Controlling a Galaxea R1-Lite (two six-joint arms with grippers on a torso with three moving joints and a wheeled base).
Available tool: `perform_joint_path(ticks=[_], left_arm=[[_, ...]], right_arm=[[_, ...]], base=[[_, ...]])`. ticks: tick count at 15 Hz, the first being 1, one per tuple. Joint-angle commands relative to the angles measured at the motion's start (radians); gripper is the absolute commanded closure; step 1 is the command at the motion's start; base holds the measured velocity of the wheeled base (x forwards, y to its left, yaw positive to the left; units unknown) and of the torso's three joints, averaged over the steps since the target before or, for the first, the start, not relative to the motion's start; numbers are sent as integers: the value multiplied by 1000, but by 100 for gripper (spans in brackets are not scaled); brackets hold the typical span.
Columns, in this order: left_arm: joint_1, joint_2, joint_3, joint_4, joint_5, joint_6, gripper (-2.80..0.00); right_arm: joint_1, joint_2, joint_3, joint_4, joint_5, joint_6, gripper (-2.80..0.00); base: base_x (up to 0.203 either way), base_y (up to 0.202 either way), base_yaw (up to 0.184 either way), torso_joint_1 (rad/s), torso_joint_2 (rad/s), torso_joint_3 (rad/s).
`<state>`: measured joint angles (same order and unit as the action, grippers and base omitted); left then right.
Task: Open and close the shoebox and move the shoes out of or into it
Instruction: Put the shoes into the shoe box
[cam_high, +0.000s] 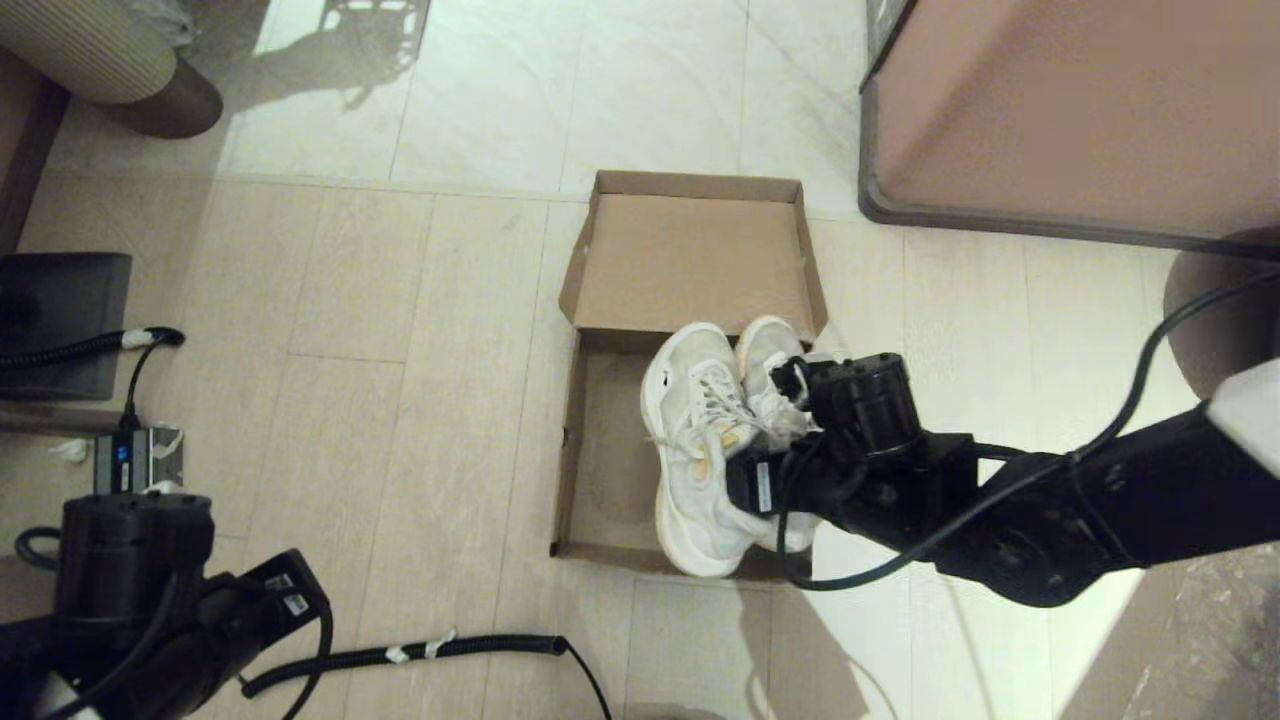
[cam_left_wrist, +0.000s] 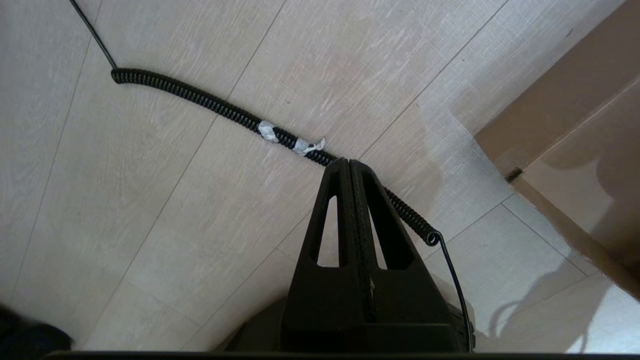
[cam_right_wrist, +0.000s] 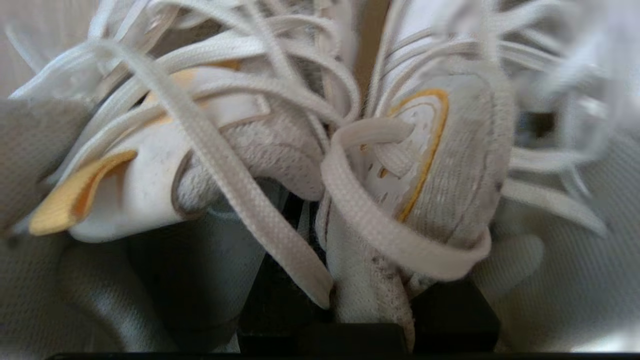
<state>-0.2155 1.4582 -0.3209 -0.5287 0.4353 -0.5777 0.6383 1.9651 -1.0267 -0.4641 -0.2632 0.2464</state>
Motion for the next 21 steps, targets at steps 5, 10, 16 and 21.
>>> perform_joint_path(ticks=[5, 10, 16, 21], left_arm=[[1, 5, 2, -3, 2, -4, 0], [1, -2, 24, -2, 3, -5, 0], [1, -2, 30, -2, 3, -5, 0], [1, 5, 27, -2, 2, -6, 0]], right_arm=[[14, 315, -243, -31, -38, -9, 0], [12, 456, -337, -86, -106, -22, 0], [9, 520, -406, -88, -113, -57, -280], [-1, 488, -391, -84, -146, -50, -280]], base=[[0, 0, 0, 0, 0, 0], [0, 0, 0, 0, 0, 0], [0, 0, 0, 0, 0, 0], [0, 0, 0, 0, 0, 0]])
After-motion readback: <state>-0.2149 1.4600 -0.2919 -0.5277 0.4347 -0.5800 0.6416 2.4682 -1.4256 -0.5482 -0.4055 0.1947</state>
